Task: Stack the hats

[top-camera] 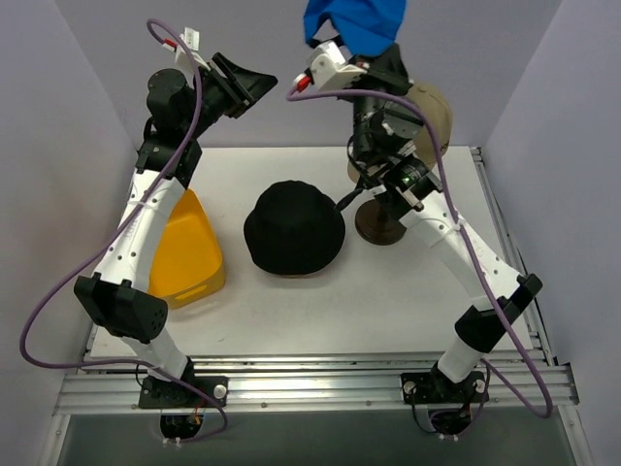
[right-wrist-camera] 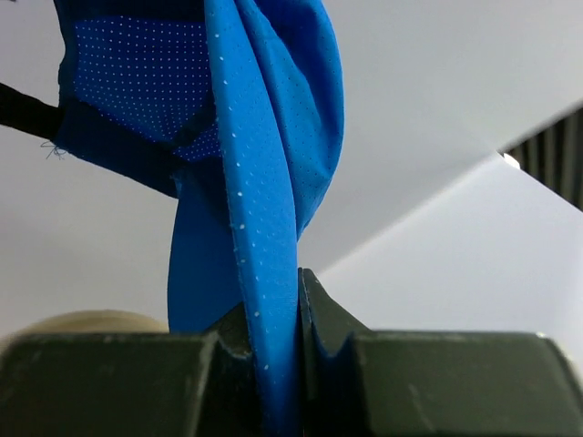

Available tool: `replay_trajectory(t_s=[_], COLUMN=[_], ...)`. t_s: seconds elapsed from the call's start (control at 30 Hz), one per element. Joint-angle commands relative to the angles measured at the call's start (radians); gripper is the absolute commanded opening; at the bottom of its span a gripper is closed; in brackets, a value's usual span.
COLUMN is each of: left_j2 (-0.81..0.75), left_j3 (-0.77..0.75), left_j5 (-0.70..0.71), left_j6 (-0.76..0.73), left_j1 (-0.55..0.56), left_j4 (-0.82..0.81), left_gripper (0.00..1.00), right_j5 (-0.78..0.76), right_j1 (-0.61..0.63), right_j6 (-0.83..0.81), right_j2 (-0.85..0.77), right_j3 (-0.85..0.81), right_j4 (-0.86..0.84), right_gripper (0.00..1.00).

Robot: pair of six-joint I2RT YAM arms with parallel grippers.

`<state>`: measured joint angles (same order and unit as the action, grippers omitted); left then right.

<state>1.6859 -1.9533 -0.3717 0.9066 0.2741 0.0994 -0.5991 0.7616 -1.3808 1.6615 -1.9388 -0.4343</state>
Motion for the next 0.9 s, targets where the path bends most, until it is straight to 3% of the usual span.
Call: replay_trajectory(t_s=[0.0, 0.23, 0.5, 0.7, 0.87], left_j2=[0.0, -0.041, -0.054, -0.057, -0.032], left_j3=[-0.045, 0.034, 0.033, 0.06, -0.004], left_j5=[-0.061, -0.039, -0.062, -0.124, -0.228], left_j6=[-0.035, -0.135, -0.172, -0.163, -0.052], left_j1=[0.042, 0.129, 0.14, 0.139, 0.139], left_j4=[-0.059, -0.073, -0.033, -0.067, -0.164], left_gripper=[0.53, 0.61, 0.65, 0.68, 0.7], right_j5=[-0.111, -0.243, -0.317, -0.317, -0.263], right_j1=[-0.074, -0.232, -0.262, -0.223, -0.069], right_j6=[-0.131, -0.159, -0.083, 0.014, -0.084], right_j2=[-0.06, -0.074, -0.013, -0.031, -0.083], right_j3=[-0.063, -0.032, -0.161, -0.169, -0.057], right_j4=[-0.106, -0.053, 0.109, 0.141, -0.058], right_gripper=[0.0, 0.0, 0.0, 0.0, 0.0])
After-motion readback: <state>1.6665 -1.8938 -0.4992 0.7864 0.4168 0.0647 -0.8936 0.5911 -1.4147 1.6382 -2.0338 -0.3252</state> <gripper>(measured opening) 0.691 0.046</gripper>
